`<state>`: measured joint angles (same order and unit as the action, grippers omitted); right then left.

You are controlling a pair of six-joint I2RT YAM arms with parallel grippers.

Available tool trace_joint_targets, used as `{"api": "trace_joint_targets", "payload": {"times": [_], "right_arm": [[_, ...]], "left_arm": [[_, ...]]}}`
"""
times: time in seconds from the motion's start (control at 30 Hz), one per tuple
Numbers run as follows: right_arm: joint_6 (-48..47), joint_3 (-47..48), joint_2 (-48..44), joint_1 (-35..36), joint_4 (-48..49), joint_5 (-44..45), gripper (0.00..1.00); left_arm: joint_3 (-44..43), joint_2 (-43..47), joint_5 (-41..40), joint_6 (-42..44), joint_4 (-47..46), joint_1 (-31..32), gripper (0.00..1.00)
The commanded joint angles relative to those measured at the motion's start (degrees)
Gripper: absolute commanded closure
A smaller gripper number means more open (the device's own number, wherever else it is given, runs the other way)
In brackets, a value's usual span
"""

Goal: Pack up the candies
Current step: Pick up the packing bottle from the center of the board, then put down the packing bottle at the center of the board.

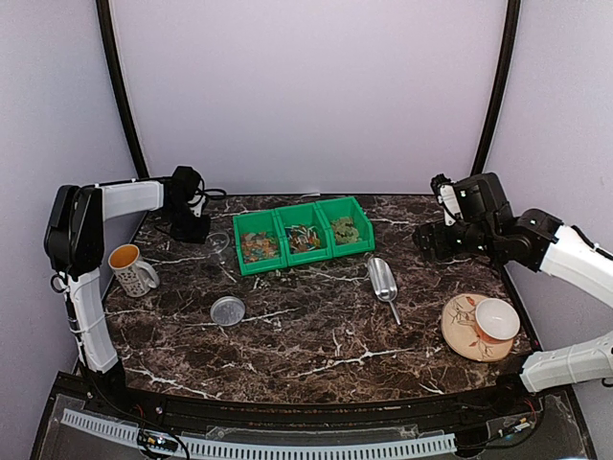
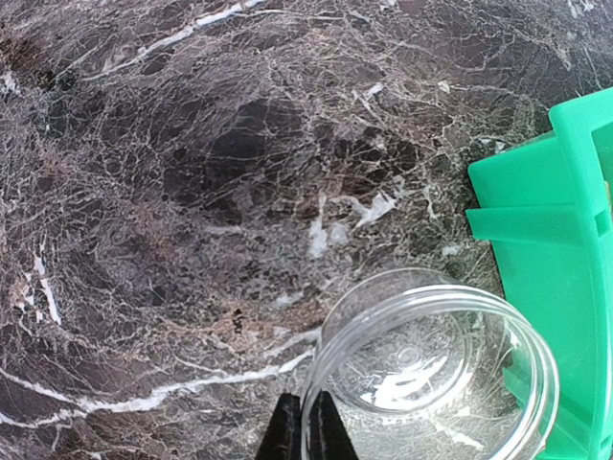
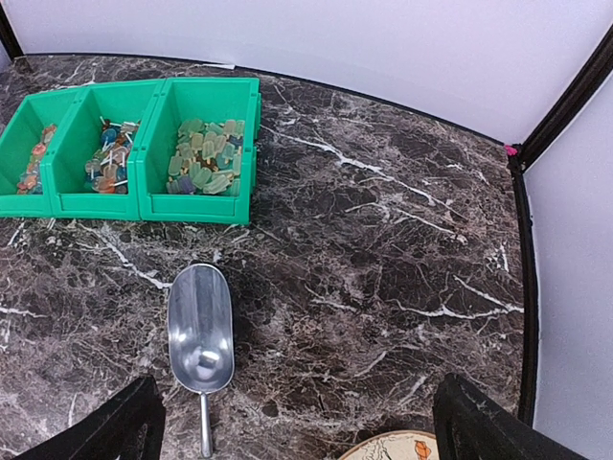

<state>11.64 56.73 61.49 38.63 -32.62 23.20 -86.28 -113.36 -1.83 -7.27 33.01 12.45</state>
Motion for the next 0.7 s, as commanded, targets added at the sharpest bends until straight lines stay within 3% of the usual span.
{"api": "trace_joint_targets", "payload": {"times": [0.0,0.37,0.67], "right_arm": [[0.0,-0.2,0.4,0.4,1.4,0.1,0.02],[0.1,-0.1,0.9,0.4,1.8,-0.6,0.02],[2.4,-1.9,-0.2,0.4,4.3,-0.4,0.02]], "left_arm": [[-1.1,3.2,-1.2,-1.1,2.8,0.2,1.0],[7.8,18.2,1.3,-2.8,2.0,1.8,1.0],[12.3,24.9,1.3,-3.4,2.9,12.1,1.0]]}}
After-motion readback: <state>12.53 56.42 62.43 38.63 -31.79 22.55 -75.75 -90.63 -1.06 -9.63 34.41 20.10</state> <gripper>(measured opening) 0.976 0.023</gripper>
